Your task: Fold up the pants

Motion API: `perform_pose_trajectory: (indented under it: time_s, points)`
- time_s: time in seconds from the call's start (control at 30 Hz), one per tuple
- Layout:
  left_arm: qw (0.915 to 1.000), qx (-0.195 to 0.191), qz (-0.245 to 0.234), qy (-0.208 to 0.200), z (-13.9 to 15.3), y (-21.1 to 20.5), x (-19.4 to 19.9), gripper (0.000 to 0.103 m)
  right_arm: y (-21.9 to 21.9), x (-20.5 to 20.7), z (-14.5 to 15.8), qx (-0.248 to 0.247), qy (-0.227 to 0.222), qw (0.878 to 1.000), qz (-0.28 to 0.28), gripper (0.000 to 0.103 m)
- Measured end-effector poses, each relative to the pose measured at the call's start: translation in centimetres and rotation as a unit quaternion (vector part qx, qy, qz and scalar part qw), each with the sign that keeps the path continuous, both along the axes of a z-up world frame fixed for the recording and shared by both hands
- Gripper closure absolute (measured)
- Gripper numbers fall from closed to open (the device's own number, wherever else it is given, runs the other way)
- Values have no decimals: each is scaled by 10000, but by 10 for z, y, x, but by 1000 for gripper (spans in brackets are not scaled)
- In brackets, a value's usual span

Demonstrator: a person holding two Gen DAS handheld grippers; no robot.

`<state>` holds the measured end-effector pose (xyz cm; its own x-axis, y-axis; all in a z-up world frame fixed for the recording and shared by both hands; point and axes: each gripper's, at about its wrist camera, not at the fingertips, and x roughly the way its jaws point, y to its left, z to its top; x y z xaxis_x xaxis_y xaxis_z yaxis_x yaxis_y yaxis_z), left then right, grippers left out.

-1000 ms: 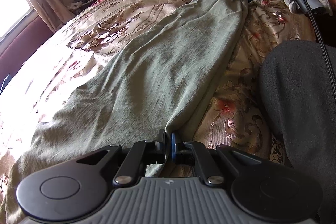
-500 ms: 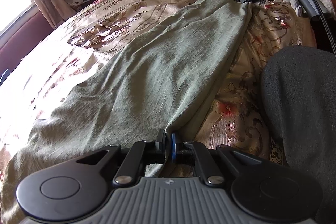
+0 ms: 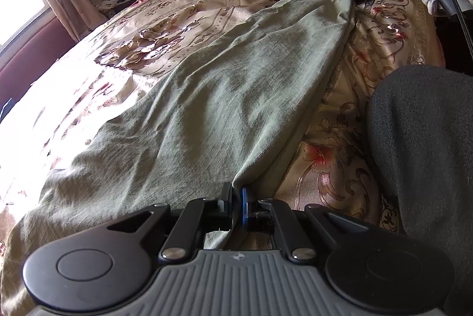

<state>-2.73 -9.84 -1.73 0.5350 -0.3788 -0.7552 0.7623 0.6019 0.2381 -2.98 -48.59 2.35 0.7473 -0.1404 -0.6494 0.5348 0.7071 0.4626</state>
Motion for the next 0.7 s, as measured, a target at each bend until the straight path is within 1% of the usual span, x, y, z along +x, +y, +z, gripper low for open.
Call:
perform_pose_trajectory:
  time_s: [0.03, 0.1, 0.23, 0.33, 0.4, 0.43, 0.5, 0.57, 0.6, 0.7]
  points:
    - [10000, -1, -2, -4, 0, 0, 0, 83, 0, -3, 0, 139, -85, 9999, -18, 98]
    - [10000, 1, -5, -14, 0, 0, -1, 83, 0, -5, -2, 253, -140, 9995, -88, 98]
    - [10000, -26, 6, -15, 1, 1, -1, 83, -4, -6, -5, 158, -117, 9994, -273, 102]
    - [10000, -52, 42, 25, 1, 0, 0, 83, -9, -8, -4, 138, -109, 9991, -384, 102]
    - [10000, -59, 42, 16, 1, 1, 0, 83, -7, -13, -3, 213, -150, 9989, -382, 101]
    - [10000, -56, 33, 1, 1, 1, 0, 83, -6, -19, -4, 355, -212, 9983, -407, 95]
    - [10000, -54, 28, -8, 1, 1, -1, 83, -3, -29, -9, 752, -383, 9954, -448, 93]
    - [10000, -61, 28, 5, 1, 1, 0, 83, -1, -32, -17, 1139, -400, 9917, -446, 75]
    - [10000, -68, 28, 15, 1, 1, 0, 83, -1, -33, -22, 1304, -457, 9892, -480, 60]
    - [10000, -68, 32, 10, 1, 1, 0, 83, 2, -28, -35, 1777, -590, 9810, -507, 59]
